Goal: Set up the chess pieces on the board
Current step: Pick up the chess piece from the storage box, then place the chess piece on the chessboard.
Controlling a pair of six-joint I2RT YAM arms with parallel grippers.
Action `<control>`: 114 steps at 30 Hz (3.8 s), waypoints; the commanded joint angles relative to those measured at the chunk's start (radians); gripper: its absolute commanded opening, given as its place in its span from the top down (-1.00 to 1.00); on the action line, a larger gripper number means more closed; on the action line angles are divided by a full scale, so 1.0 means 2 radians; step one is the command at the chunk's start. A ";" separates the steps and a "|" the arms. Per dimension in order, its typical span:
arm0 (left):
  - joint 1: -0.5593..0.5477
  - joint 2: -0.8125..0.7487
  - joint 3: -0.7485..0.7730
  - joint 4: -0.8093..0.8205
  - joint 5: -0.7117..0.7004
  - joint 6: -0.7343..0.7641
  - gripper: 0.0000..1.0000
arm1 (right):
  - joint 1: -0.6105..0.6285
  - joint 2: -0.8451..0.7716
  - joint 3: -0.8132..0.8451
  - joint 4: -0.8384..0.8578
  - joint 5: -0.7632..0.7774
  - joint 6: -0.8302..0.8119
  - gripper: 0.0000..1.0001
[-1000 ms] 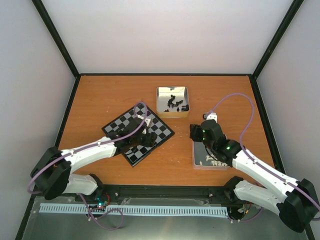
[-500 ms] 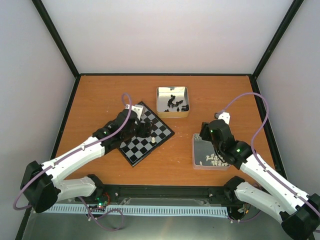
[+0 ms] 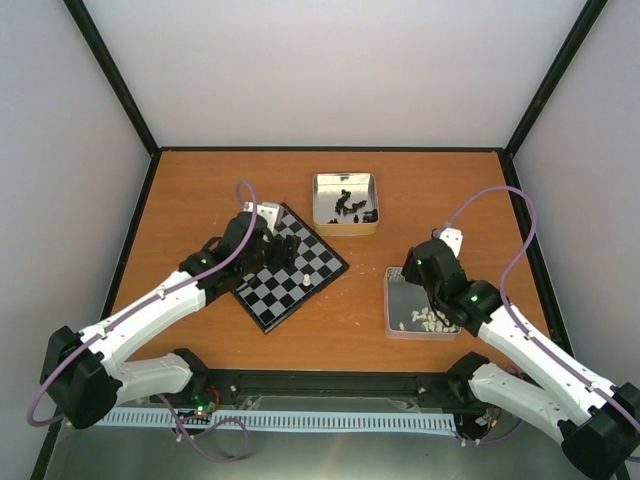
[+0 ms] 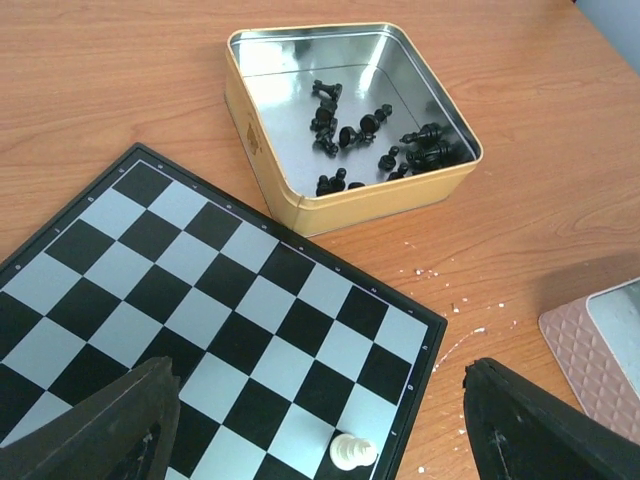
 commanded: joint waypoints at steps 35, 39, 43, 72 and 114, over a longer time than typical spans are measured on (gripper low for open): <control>0.014 -0.172 -0.044 0.022 -0.079 0.000 -0.61 | -0.116 0.126 0.032 -0.120 -0.145 0.103 0.03; 0.014 -0.172 -0.043 0.026 -0.081 0.005 -0.62 | -0.129 0.159 0.025 -0.121 -0.153 0.111 0.02; 0.014 -0.168 -0.044 0.030 -0.079 0.007 -0.62 | -0.130 0.185 0.019 -0.137 -0.129 0.133 0.02; 0.014 -0.169 -0.045 0.030 -0.075 0.010 -0.62 | -0.110 0.199 -0.011 -0.134 -0.154 0.129 0.61; 0.014 -0.261 -0.061 -0.023 -0.127 -0.017 -0.62 | 0.031 0.502 0.433 -0.105 -0.177 -0.005 0.95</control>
